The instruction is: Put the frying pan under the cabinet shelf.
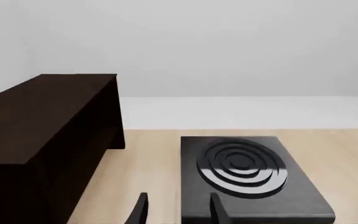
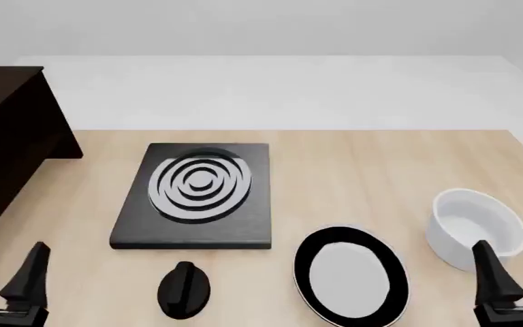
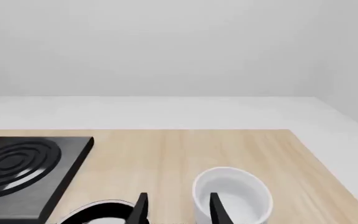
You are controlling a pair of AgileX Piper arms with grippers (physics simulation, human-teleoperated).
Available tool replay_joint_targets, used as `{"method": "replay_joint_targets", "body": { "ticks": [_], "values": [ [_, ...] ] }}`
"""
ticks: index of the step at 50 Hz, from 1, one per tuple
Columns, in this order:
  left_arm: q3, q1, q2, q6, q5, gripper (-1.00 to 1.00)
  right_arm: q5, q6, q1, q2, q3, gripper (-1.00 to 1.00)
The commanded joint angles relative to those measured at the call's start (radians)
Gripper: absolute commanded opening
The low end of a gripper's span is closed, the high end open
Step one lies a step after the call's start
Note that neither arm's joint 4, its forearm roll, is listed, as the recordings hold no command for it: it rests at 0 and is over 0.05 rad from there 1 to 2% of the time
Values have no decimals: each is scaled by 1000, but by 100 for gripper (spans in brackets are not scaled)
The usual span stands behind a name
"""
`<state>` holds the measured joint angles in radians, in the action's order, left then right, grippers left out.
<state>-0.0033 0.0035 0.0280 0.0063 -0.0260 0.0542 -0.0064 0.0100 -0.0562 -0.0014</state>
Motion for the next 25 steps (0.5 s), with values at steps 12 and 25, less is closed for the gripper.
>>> {"method": "replay_joint_targets", "body": {
  "ticks": [12,25],
  "values": [
    [-85,-22,407,41,-174,100,-58,11,-7,50,0,100],
    [-361,-226,703,-14,-86,100,-60,18,-2,54,1,100]
  ]
}}
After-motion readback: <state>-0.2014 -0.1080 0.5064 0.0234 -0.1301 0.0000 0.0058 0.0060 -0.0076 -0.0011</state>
